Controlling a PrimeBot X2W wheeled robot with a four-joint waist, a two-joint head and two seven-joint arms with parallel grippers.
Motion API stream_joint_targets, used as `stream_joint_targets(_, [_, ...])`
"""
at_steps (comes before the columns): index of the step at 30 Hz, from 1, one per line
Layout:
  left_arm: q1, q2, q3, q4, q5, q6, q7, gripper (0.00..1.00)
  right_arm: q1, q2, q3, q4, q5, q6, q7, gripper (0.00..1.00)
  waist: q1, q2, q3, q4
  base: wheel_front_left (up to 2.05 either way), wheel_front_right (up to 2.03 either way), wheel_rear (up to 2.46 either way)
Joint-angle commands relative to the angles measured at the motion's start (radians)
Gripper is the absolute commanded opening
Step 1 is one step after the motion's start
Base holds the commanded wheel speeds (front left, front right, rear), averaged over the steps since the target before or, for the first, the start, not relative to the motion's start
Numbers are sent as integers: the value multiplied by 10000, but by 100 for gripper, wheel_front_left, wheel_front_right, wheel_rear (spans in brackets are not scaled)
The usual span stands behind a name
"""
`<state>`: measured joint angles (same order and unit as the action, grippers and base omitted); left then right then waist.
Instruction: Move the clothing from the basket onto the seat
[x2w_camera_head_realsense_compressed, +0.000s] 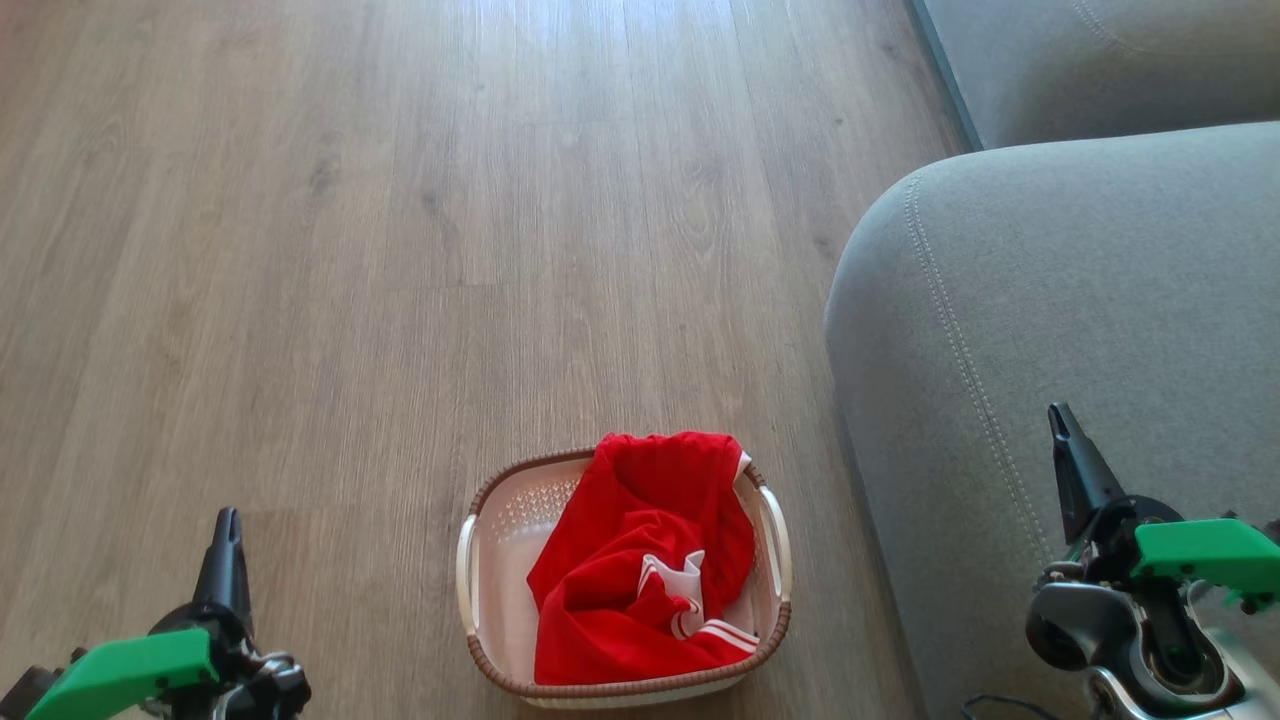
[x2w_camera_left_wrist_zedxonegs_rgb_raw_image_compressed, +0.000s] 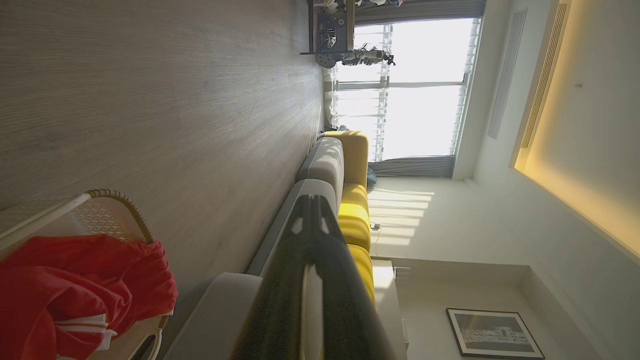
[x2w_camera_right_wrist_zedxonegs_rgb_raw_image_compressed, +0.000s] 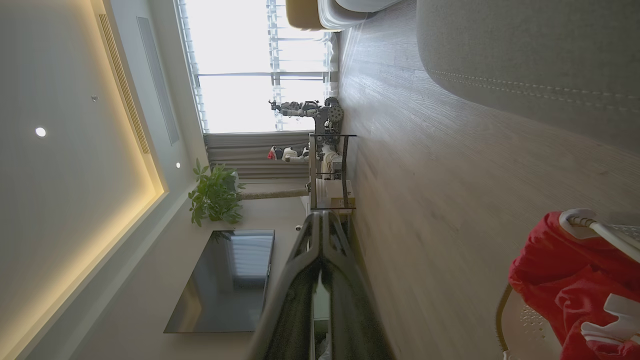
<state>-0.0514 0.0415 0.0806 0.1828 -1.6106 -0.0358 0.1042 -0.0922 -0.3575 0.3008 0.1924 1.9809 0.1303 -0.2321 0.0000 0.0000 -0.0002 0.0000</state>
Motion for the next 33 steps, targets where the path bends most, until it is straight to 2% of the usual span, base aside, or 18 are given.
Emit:
stream_joint_targets(1, [-489, 88, 347, -343, 20, -74, 77, 0, -431, -280, 128, -369, 10, 4, -87, 0, 0, 0, 0, 0, 0, 0, 0])
stream_joint_targets(17, [-489, 88, 348, -343, 20, -74, 77, 0, -431, -282, 131, -369, 12, 4, -89, 0, 0, 0, 0, 0, 0, 0, 0])
stream_joint_targets(18, [5, -6, -6, 32, 2, 7, -9, 100, 5, 23, 10, 38, -3, 0, 1, 100, 0, 0, 0, 0, 0, 0, 0])
stream_joint_targets(21, [198, -50, -34, 496, 1, 9, -14, 100, 239, 223, 130, 455, -12, 6, 3, 100, 0, 0, 0, -1, 0, 0, 0])
stream_joint_targets(33, [315, -37, -184, 276, 242, 23, -334, 100, 274, 474, 17, 449, -586, 6, -23, 100, 0, 0, -35, 5, 0, 0, 0])
